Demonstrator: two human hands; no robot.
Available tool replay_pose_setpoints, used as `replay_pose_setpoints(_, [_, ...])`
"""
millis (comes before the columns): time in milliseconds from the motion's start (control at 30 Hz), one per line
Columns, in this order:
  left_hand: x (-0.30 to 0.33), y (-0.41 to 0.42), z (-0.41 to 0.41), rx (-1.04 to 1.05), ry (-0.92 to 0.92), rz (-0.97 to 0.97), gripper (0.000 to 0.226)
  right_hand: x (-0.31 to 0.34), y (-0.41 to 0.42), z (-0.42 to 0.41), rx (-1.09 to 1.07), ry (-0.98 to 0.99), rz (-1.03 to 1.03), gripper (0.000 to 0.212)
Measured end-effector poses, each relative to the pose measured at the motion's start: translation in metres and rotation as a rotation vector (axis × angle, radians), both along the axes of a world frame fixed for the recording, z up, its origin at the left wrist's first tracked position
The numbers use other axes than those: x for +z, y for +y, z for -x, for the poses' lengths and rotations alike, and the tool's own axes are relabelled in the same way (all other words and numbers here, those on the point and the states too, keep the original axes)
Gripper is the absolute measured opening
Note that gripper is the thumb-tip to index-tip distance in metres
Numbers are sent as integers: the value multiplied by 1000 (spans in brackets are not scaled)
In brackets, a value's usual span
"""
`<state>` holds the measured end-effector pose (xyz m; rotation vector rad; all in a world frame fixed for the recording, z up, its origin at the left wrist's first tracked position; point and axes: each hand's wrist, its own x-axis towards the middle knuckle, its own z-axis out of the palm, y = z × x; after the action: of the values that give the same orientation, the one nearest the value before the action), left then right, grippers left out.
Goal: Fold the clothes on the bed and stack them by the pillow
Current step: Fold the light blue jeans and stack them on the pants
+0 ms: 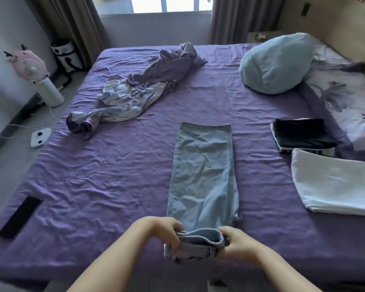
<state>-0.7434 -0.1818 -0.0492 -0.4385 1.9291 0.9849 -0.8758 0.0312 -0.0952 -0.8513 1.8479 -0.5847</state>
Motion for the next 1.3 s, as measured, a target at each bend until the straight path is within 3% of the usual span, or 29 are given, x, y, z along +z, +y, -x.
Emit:
replay_pose_setpoints(67, [-3,-20,14,171,99,6,17,-8,-15,21,-78,-46,22,39])
replay_pose_setpoints(167, [-12,-48,42,464,272,56,39,-9,-41,53,-159,-62,85,28])
replay_pose_setpoints(233, [-22,-63,64,620,379,130,41,-12,-59,74,-268,-74,139,24])
replay_pose_setpoints(400, [-58,-85,113,747,479,303,47,-42,-103,123,-395,-42,183,25])
replay_pose_setpoints(567, [-106,-98,145,864,494,257,46,-82,-128,149,-412,94,153,24])
replay_pose_setpoints(833, [-167,-106,165,830,505,320,45,-125,-146,154,-427,280,116,34])
replay_pose_setpoints(900, [-177,-101,163,793,546,428,49,-133,-148,153,-418,343,130,37])
replay_pose_setpoints(1000, [-191,-87,158,449,730,797,59,-143,-151,141,-379,480,192,43])
replay_pose_setpoints(1133, [-208,-62,160,-42,891,785,54,-154,-158,133,-365,517,242,52])
replay_pose_setpoints(1300, [-219,-49,145,65,781,787,55,-167,-155,135,-328,551,189,60])
